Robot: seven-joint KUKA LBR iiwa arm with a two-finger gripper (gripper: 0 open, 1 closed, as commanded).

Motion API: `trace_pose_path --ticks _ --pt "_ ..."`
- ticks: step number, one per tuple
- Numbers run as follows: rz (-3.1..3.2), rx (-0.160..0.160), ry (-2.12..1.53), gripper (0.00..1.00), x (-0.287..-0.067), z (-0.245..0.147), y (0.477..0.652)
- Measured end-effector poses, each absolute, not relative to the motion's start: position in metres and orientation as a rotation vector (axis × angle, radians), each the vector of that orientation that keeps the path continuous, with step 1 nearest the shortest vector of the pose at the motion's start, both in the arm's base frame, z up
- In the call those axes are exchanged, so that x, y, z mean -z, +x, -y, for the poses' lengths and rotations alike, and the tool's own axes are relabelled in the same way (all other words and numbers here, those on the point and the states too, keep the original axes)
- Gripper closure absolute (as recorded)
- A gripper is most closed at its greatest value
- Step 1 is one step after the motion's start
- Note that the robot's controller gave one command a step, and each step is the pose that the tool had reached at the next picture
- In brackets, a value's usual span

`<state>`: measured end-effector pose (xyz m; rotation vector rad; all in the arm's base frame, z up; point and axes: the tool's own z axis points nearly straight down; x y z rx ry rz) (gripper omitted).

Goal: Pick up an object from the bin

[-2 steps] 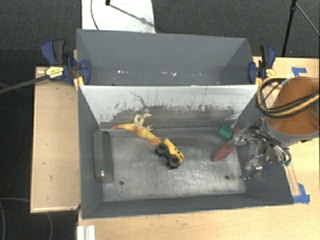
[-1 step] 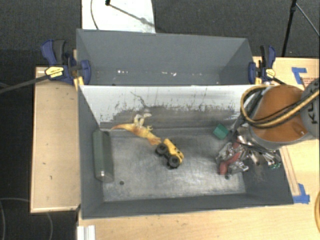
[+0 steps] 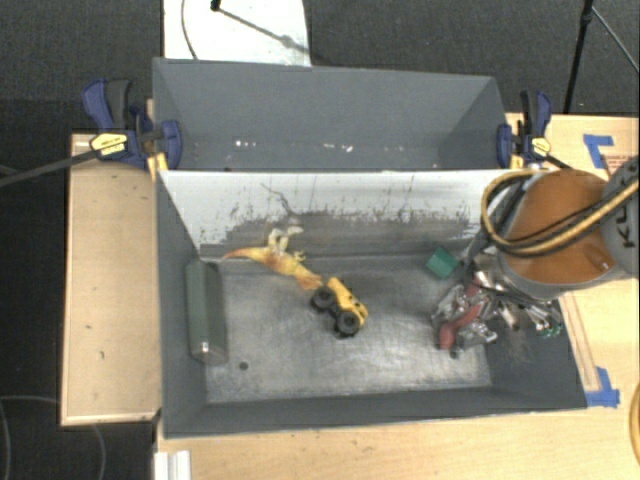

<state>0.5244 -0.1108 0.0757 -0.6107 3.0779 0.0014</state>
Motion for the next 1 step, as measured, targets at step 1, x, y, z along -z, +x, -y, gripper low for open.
trace_pose_path --ticks 1 --pt "-3.079 0.0 -0.614 1.0 -0.2148 0.0955 0.5179"
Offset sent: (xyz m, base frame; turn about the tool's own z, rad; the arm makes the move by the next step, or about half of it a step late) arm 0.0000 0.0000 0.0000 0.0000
